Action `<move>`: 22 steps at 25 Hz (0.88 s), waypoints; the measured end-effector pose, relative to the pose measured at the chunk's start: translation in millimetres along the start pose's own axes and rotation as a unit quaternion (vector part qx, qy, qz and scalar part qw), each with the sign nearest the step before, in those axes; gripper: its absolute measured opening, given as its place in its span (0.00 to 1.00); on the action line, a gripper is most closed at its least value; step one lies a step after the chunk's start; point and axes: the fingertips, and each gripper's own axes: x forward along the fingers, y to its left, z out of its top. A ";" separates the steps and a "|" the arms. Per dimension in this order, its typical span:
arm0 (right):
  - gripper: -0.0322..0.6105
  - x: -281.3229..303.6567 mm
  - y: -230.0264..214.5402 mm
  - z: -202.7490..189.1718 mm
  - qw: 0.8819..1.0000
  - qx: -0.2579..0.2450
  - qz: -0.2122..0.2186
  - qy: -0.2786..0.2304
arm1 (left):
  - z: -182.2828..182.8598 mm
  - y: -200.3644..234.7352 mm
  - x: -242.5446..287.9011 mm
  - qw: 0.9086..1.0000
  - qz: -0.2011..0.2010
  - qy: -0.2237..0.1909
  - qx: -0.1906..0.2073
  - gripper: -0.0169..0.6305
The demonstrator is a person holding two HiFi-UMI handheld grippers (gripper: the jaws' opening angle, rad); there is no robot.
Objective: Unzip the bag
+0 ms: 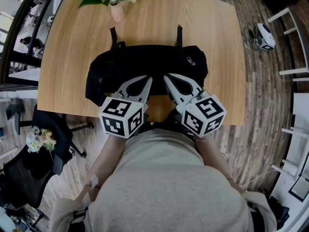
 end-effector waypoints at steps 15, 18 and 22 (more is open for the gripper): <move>0.06 3.4 0.7 -10.6 1.000 0.008 0.003 0.010 | -5.8 5.9 0.1 1.000 0.010 0.013 0.002 0.05; 0.06 4.3 1.4 -10.4 1.000 0.008 0.006 0.007 | -7.4 7.5 0.7 1.000 0.011 0.015 0.001 0.05; 0.06 3.6 2.6 -10.6 1.000 0.008 0.008 0.006 | -9.5 7.3 -0.2 1.000 0.012 0.018 0.000 0.05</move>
